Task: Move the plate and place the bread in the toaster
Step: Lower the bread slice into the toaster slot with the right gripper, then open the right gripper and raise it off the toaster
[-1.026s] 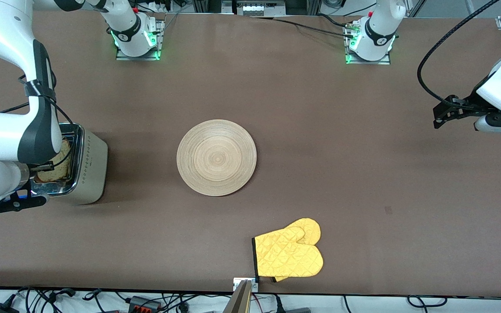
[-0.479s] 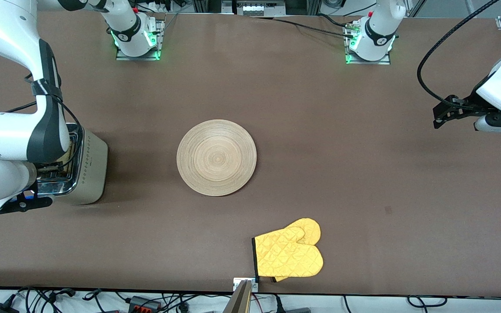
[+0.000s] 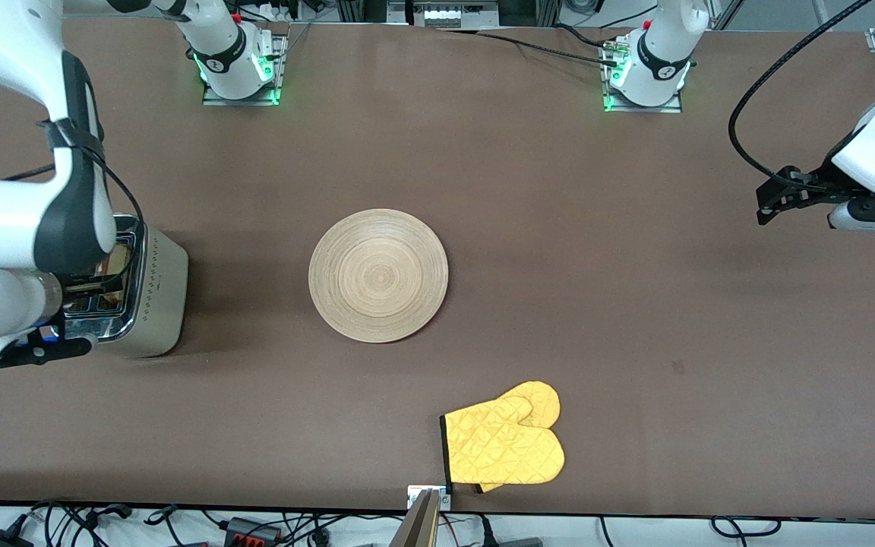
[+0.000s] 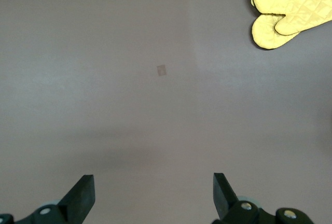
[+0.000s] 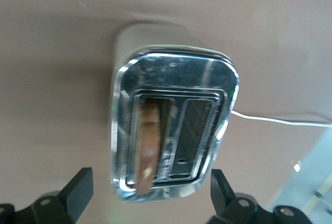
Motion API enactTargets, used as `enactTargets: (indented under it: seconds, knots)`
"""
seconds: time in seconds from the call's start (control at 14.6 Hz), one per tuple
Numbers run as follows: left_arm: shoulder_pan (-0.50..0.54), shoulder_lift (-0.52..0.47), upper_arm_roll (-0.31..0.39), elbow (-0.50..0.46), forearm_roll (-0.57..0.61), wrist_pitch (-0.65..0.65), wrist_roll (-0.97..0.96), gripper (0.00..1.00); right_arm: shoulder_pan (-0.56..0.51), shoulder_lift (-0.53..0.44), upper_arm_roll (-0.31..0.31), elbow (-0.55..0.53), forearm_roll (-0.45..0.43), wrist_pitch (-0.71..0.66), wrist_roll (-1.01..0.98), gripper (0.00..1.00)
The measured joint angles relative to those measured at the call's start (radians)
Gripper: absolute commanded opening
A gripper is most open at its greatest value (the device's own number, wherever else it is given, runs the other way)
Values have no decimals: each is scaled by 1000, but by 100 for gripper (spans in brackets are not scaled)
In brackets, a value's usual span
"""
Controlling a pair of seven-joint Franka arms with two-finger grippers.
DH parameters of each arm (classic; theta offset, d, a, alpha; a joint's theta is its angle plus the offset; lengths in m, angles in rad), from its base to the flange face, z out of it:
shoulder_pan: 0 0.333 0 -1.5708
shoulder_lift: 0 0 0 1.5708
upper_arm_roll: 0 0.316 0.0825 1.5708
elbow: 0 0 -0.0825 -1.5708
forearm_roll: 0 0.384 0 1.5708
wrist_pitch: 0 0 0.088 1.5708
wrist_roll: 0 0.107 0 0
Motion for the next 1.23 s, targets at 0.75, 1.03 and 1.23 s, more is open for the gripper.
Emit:
enactTargets:
  seconds: [0.75, 1.03, 1.23]
  knots:
    - [0, 0, 0, 0, 0, 0, 0, 100, -20, -158, -6, 24, 225, 10, 65, 100]
    - [0, 0, 0, 0, 0, 0, 0, 100, -43, -208, -8, 23, 225, -27, 72, 100]
    - [0, 0, 0, 0, 0, 0, 0, 100, -56, -200, -8, 19, 225, -27, 72, 100]
